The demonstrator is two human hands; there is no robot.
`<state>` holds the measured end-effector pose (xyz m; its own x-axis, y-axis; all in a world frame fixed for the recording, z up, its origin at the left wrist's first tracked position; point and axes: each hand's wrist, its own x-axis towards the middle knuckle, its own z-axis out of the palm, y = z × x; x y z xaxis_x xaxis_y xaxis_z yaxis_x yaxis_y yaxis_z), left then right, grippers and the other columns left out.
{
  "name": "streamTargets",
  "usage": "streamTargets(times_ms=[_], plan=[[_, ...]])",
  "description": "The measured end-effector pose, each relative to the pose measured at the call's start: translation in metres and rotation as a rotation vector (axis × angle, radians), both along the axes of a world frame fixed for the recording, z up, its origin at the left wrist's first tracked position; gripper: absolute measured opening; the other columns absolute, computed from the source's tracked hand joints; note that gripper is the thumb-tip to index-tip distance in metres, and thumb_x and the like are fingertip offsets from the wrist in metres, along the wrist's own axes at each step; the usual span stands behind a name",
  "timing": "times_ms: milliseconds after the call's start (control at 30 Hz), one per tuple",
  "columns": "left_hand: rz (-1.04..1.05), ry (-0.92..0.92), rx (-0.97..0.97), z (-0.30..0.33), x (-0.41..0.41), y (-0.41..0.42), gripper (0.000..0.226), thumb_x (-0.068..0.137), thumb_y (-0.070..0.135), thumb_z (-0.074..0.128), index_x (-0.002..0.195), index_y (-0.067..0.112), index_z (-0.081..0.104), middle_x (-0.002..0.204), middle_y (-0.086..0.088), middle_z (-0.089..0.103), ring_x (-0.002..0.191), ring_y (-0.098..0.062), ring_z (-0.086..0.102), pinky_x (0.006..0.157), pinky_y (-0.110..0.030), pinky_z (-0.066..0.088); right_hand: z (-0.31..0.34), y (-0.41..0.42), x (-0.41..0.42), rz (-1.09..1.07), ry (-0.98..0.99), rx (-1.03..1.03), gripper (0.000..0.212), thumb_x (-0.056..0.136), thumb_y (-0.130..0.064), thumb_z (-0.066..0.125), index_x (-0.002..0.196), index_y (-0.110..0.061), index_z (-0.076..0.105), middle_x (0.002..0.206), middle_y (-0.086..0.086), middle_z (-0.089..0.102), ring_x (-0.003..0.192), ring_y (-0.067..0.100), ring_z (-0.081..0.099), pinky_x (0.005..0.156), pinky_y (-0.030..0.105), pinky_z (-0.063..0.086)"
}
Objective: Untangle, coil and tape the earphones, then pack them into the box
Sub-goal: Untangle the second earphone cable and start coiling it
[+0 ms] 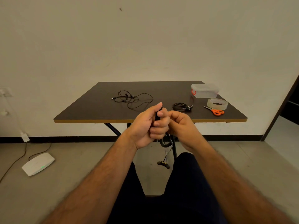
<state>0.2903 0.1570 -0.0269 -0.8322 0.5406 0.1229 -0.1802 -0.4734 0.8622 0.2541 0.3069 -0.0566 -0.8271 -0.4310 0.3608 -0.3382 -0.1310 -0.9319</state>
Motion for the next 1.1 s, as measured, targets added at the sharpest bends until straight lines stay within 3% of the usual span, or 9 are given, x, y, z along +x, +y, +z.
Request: streamTargets(times_ms=[167,300,433,733,967,1100], plan=[[0.109,0.015,0.164,0.001,0.000,0.004,0.039,0.098,0.039,0.036,0.067,0.020,0.050,0.052,0.007,0.036,0.037,-0.003,0.030,0.036,-0.017,0.020,-0.015,-0.012,0.009,0.048,-0.176,-0.041,0.026,0.102,-0.019,0.050,0.112,0.003,0.061,0.086,0.014,0.068,0.071,0.021,0.065,0.062,0.034,0.055],[0.254,0.023,0.245,0.005,-0.003,0.004,0.036,0.097,0.039,0.038,0.068,0.020,0.048,0.052,0.006,0.035,0.036,-0.004,0.030,0.035,-0.017,0.021,-0.020,-0.017,0.018,0.098,-0.236,-0.035,0.022,0.103,-0.021,0.048,0.112,-0.007,0.062,0.078,0.007,0.068,0.061,0.019,0.064,0.067,0.038,0.055],[0.513,0.049,0.205,0.007,-0.005,0.002,0.041,0.106,0.037,0.029,0.073,0.020,0.044,0.054,0.006,0.035,0.040,-0.007,0.029,0.038,-0.020,0.024,-0.024,-0.020,0.025,0.136,-0.269,0.086,0.019,0.104,-0.015,0.044,0.106,-0.015,0.063,0.076,0.007,0.065,0.058,0.017,0.058,0.062,0.035,0.053],[0.909,0.339,-0.253,-0.007,-0.008,0.003,0.040,0.107,0.035,0.027,0.079,0.014,0.047,0.057,0.006,0.048,0.049,-0.011,0.048,0.045,-0.024,0.044,-0.020,-0.018,0.034,0.164,-0.292,0.293,0.021,0.102,-0.016,0.049,0.117,-0.018,0.063,0.078,0.002,0.069,0.066,0.016,0.067,0.045,0.023,0.049],[1.005,0.478,-0.592,-0.026,-0.012,0.004,0.041,0.107,0.033,0.032,0.078,0.013,0.053,0.064,-0.001,0.062,0.059,-0.021,0.062,0.055,-0.032,0.054,-0.005,-0.011,0.033,0.141,-0.170,0.432,0.017,0.098,-0.014,0.056,0.112,-0.020,0.065,0.078,0.001,0.070,0.047,0.011,0.056,0.042,0.022,0.045],[1.010,0.517,-0.853,-0.030,-0.015,0.003,0.041,0.106,0.039,0.033,0.078,0.019,0.056,0.066,0.001,0.066,0.062,-0.013,0.064,0.064,-0.032,0.054,0.004,-0.008,0.034,0.163,-0.080,0.577,0.021,0.096,-0.014,0.059,0.117,-0.014,0.062,0.088,0.007,0.073,0.048,0.009,0.057,0.047,0.023,0.048]])
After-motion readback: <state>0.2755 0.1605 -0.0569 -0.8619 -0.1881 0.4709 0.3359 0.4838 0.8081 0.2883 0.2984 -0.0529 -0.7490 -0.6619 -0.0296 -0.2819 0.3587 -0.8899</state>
